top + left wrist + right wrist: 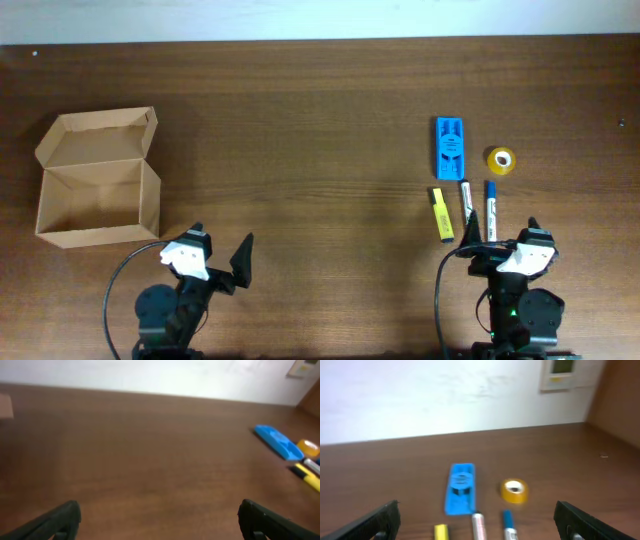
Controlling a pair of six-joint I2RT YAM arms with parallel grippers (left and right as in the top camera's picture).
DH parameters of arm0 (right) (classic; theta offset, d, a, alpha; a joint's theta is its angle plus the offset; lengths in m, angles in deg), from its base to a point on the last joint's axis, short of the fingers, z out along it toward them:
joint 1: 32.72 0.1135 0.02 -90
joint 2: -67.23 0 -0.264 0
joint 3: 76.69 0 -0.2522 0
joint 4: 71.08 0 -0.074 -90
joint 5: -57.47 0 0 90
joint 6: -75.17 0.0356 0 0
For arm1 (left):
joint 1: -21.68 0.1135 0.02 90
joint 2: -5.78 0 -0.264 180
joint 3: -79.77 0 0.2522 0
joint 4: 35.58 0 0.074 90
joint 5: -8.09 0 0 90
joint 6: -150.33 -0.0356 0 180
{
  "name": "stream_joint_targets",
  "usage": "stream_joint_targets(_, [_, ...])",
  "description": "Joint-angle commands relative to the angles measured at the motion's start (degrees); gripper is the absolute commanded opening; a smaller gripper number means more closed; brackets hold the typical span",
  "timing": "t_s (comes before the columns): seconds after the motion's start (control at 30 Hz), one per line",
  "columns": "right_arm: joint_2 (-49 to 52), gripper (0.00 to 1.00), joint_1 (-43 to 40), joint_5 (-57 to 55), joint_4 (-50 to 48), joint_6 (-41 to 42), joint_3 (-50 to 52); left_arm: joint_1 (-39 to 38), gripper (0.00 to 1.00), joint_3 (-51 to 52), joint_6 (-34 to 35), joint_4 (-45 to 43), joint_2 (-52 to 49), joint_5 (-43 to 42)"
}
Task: Pack container
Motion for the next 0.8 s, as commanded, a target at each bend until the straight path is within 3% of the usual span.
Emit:
stream_joint_targets(0.0, [-0.6,0.99,-0.4,5.9,-0.3,6.8,0.3,-0.2,1.0,-2.6,0.0,1.1,-4.0,-2.4])
stream_joint_targets(0.2, [2.4,0.99,-0.5,4.8,1.5,9.3,-4.1,-0.2,1.0,-18.1,-0.6,6.4,-16.7,6.4])
stream_joint_targets(0.33, [11.1,0.99,-0.8,0.1,5.2,9.0,-11.3,-0.1,1.0,-30.4,-6.0,9.9,-30.2,6.7])
stream_joint_targets(0.5, [28.7,0.99,-3.9,-0.1,11.4,5.3,-25.4,2.1,1.0,-48.2,-10.1,16.5,-46.1,6.7])
stream_joint_targets(0.63, [45.5,0.99,-8.0,-0.1,20.5,-0.6,-41.0,5.5,1.0,-63.1,-11.5,22.1,-56.4,6.6])
stream_joint_targets(0.77, [61.2,0.99,-12.2,1.9,30.8,-1.4,-57.6,8.8,1.0,-74.4,-11.5,28.0,-63.9,6.2])
